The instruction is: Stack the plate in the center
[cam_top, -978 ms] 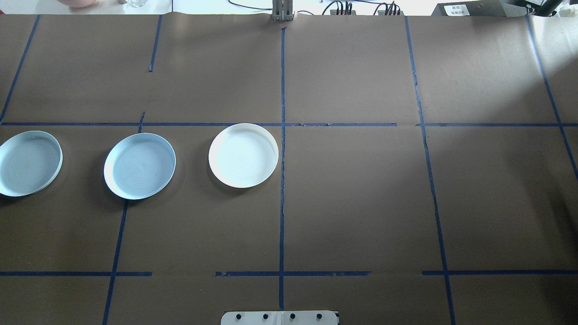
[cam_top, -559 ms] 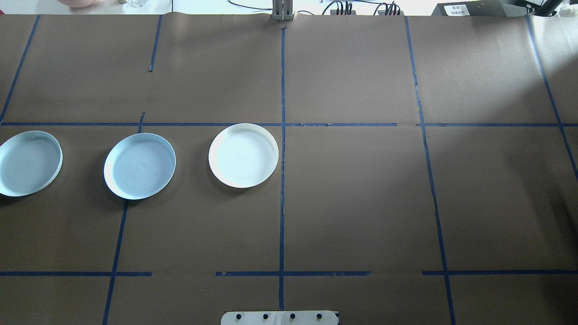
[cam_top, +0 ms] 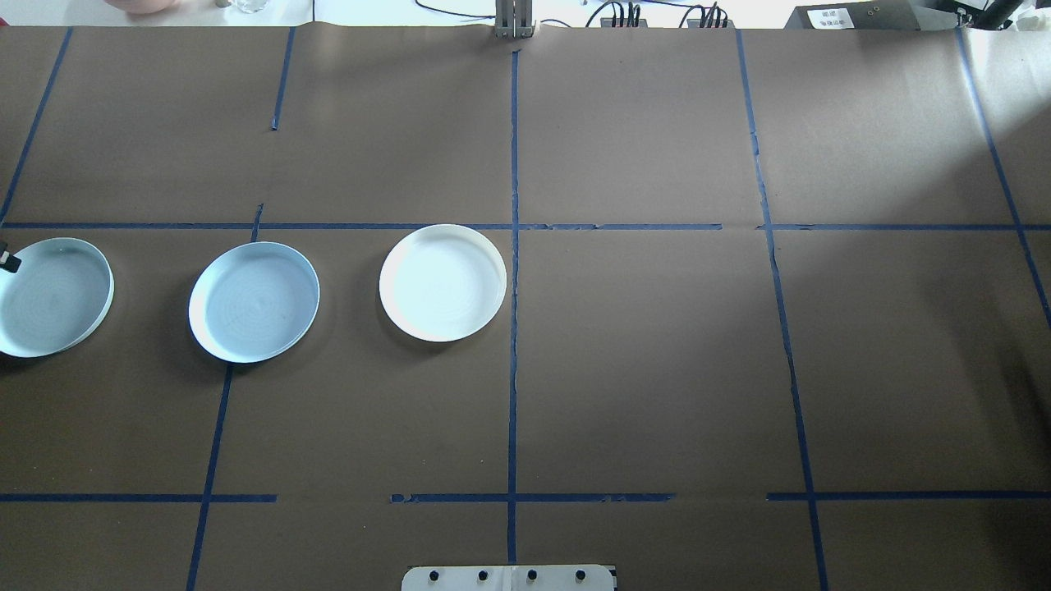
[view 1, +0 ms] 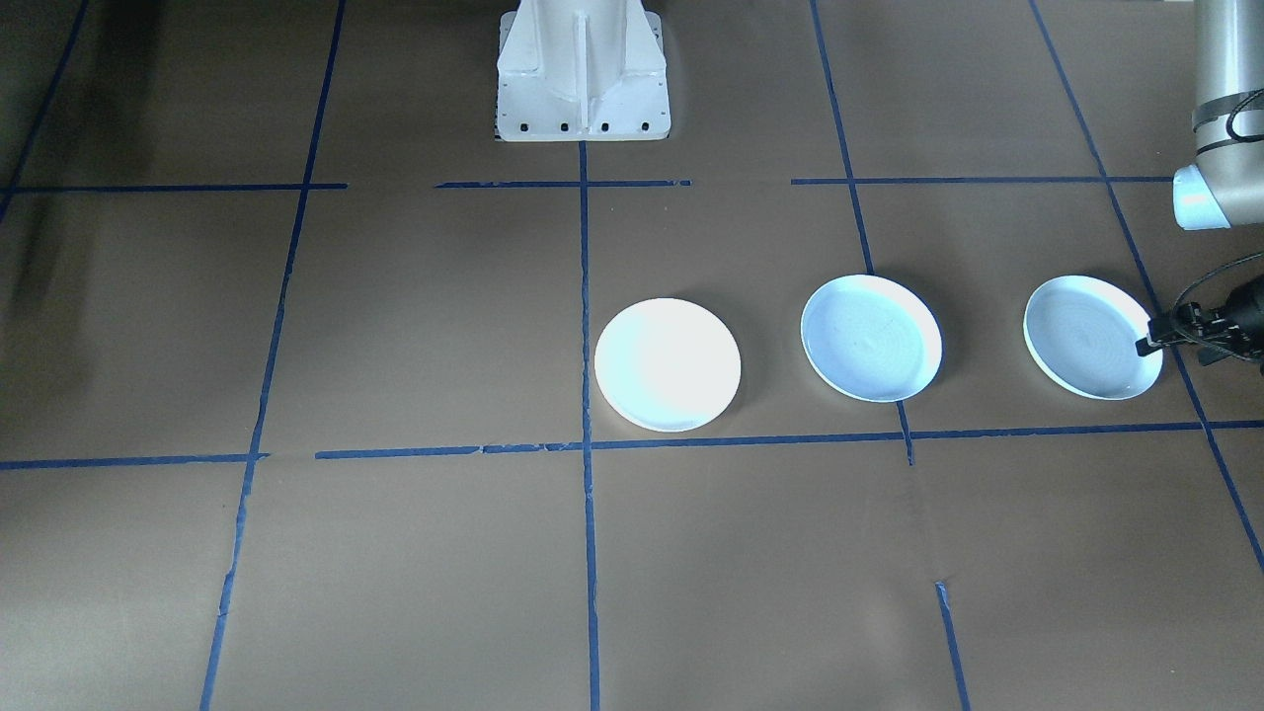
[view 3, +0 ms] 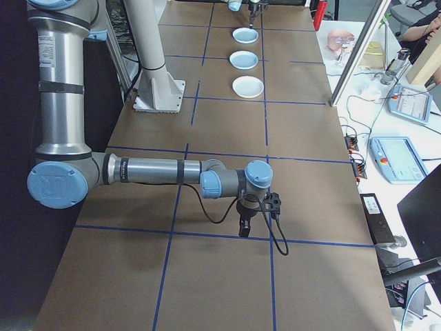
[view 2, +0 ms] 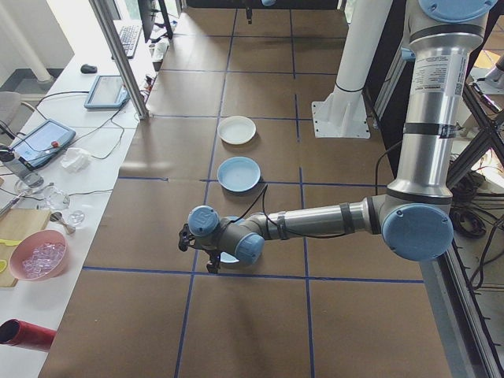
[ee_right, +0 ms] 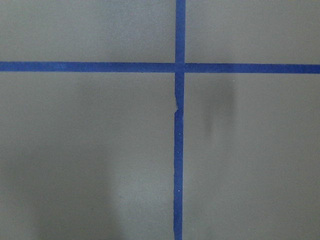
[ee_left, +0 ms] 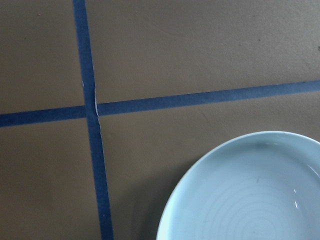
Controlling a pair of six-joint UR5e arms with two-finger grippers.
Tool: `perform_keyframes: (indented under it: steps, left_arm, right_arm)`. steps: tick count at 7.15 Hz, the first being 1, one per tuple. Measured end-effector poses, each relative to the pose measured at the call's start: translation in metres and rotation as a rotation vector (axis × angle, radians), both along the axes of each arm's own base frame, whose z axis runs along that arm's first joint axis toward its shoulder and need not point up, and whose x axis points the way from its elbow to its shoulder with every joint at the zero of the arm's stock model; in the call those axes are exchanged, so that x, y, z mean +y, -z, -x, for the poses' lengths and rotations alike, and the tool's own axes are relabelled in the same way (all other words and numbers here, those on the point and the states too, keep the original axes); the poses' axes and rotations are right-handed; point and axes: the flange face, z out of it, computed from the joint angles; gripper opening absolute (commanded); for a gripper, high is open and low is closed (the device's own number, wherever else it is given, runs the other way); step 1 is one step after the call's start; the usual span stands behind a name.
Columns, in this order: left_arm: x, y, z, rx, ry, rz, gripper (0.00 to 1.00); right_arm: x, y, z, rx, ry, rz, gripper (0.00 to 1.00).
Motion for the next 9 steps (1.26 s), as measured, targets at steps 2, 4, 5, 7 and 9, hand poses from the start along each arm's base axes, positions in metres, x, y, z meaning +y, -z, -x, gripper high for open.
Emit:
perform_keyframes:
  steps: [2, 4, 5, 7, 9]
  left_arm:
    - [0.003, -0.008, 0.0, -0.003, 0.001, 0.014, 0.75]
    - [0.005, -0.011, 0.0, -0.004, 0.007, 0.035, 0.64]
    - [0.005, -0.012, 0.0, -0.003, 0.019, 0.055, 0.64]
    - [0.006, -0.015, -0.002, -0.004, 0.026, 0.073, 0.64]
    - [0.007, -0.015, -0.008, -0.004, 0.018, 0.075, 0.51]
  right_arm:
    - [0.0, 0.0, 0.0, 0.0, 0.0, 0.0, 1.0]
    - [0.0, 0.0, 0.0, 0.0, 0.0, 0.0, 1.0]
    - [0.0, 0.0, 0.0, 0.0, 0.0, 0.0, 1.0]
    - [0.0, 0.0, 0.0, 0.0, 0.0, 0.0, 1.0]
    - [0.0, 0.0, 0.0, 0.0, 0.0, 0.0, 1.0]
